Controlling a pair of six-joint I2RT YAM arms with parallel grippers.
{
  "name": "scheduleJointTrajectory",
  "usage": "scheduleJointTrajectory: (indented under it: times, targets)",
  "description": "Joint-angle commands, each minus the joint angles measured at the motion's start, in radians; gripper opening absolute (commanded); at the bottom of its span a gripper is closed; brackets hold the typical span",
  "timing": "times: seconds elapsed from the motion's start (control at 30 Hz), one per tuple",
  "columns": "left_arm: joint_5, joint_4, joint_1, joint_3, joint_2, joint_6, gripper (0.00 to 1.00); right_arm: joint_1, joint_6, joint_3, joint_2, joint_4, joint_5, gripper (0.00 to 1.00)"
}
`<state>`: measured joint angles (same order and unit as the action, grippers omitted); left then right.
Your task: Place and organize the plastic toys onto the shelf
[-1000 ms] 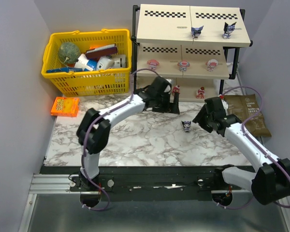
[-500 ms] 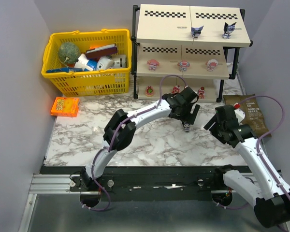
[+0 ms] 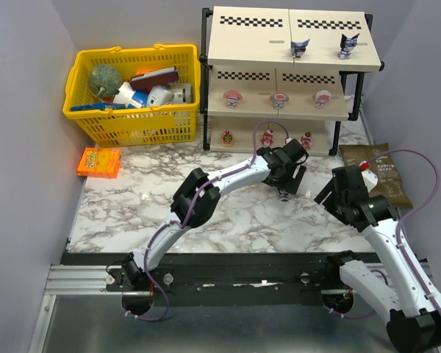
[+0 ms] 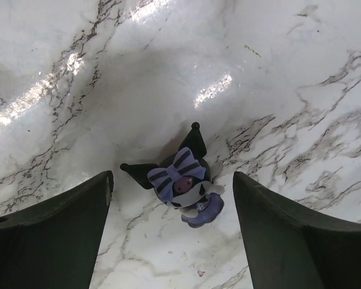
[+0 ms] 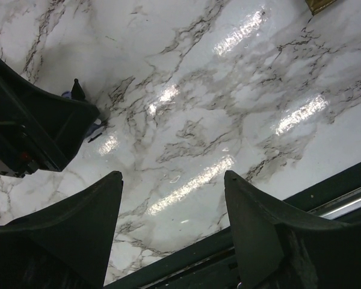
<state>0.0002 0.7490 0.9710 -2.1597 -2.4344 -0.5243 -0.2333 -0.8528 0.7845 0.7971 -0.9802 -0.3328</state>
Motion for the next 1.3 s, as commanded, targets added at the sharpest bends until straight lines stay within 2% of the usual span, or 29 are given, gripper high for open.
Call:
scheduleJointTrajectory:
  times: [0.0,0.1,0.33,0.4,0.53,0.57,0.63,0.67,0.87,1.0,1.27]
  targets:
    - [-0.045,0.036,0.008,-0.026,-0.037,-0.008,0.81,0.008,0.018,0.005,-0.016,-0.035,-0.035,0.76]
    - [-0.032,0.038,0.008,-0.034,-0.046,-0.013,0.74,0.006,0.020,0.007,-0.016,-0.037,-0.037,0.76]
    - [-0.040,0.062,0.012,-0.042,-0.063,-0.005,0.72,0.008,0.015,0.001,-0.024,-0.034,-0.031,0.76]
    - [-0.040,0.061,0.012,-0.043,-0.064,-0.006,0.67,0.008,0.014,-0.002,-0.021,-0.029,-0.025,0.76]
    - [-0.065,0.059,0.012,-0.040,-0.049,-0.008,0.50,0.006,0.017,-0.001,-0.012,-0.017,-0.017,0.76]
    - [-0.072,0.056,0.012,-0.035,-0.045,-0.005,0.41,0.006,0.020,-0.001,-0.009,-0.012,-0.008,0.76]
    - [-0.077,0.044,0.012,-0.025,-0.026,0.000,0.34,0.006,0.023,0.004,0.002,-0.002,-0.003,0.75]
    - [-0.080,0.039,0.011,-0.011,-0.017,0.000,0.26,0.006,0.026,0.005,0.004,0.000,0.000,0.75]
    - [-0.086,-0.039,0.002,0.067,0.077,0.006,0.02,0.006,0.047,0.019,0.020,0.032,0.015,0.75]
    - [-0.088,-0.094,-0.011,0.135,0.164,0.013,0.00,0.008,0.078,0.036,0.027,0.070,0.050,0.76]
    - [-0.054,-0.310,-0.048,0.346,0.503,0.076,0.00,0.008,0.188,0.136,0.022,0.181,0.254,0.79]
